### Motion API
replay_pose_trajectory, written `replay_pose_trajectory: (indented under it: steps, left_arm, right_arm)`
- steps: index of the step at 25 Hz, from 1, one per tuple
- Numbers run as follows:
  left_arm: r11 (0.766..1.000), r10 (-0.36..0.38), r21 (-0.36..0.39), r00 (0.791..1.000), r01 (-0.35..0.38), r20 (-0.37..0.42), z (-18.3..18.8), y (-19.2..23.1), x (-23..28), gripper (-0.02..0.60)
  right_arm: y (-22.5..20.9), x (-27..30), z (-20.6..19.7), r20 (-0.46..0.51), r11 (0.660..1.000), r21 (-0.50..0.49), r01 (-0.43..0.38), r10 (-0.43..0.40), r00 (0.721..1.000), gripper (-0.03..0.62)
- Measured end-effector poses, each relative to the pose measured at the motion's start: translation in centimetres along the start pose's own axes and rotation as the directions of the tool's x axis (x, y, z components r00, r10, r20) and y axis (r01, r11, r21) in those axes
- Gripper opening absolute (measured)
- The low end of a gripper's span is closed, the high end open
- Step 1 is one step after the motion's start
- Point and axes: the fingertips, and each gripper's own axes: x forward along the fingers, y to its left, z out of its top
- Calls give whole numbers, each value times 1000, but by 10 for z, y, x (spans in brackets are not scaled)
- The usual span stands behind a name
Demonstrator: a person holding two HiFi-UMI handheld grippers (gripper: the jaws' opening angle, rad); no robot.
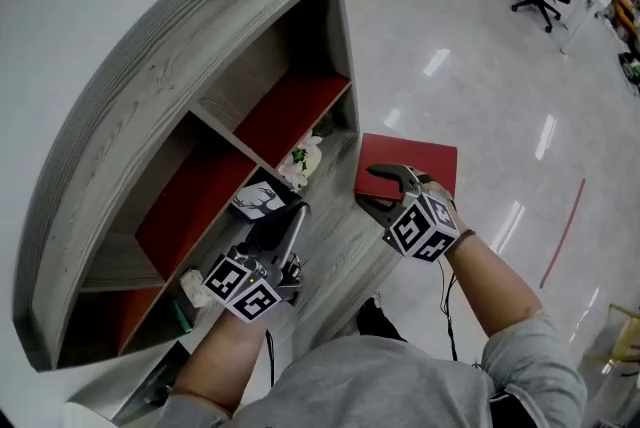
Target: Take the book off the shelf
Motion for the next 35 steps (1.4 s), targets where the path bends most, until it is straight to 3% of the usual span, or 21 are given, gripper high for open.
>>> replay_pose_trajectory:
  steps: [8, 15, 20, 25, 31, 35]
  left_arm:
    - [995, 87, 41, 993, -91, 85, 61, -19, -128, 21]
    - [968, 210, 97, 958, -232, 196, 118, -35, -259, 21]
    - [932, 307, 111, 913, -346, 269, 140, -42, -350, 21]
    - [880, 410, 109, 854, -463, 320, 147, -49, -429, 21]
    - [802, 512, 130, 783, -583, 352, 149, -55, -504, 21]
    - [764, 552, 137, 749, -630, 366, 148, -63, -540, 21]
  right_arm:
    - [71, -15, 121, 139, 996, -2, -85, 84, 987, 164]
    - [143, -20, 229, 248, 984, -49, -170, 177, 952, 137]
    - [196, -18, 292, 317, 969, -64, -240, 248, 915, 120]
    - [244, -12, 342, 358, 949, -109, -295, 314, 879, 106]
    - [295, -6, 382, 382, 923, -165, -347, 385, 840, 77]
    - [321, -3, 397, 405, 905, -164, -393, 425, 810, 46]
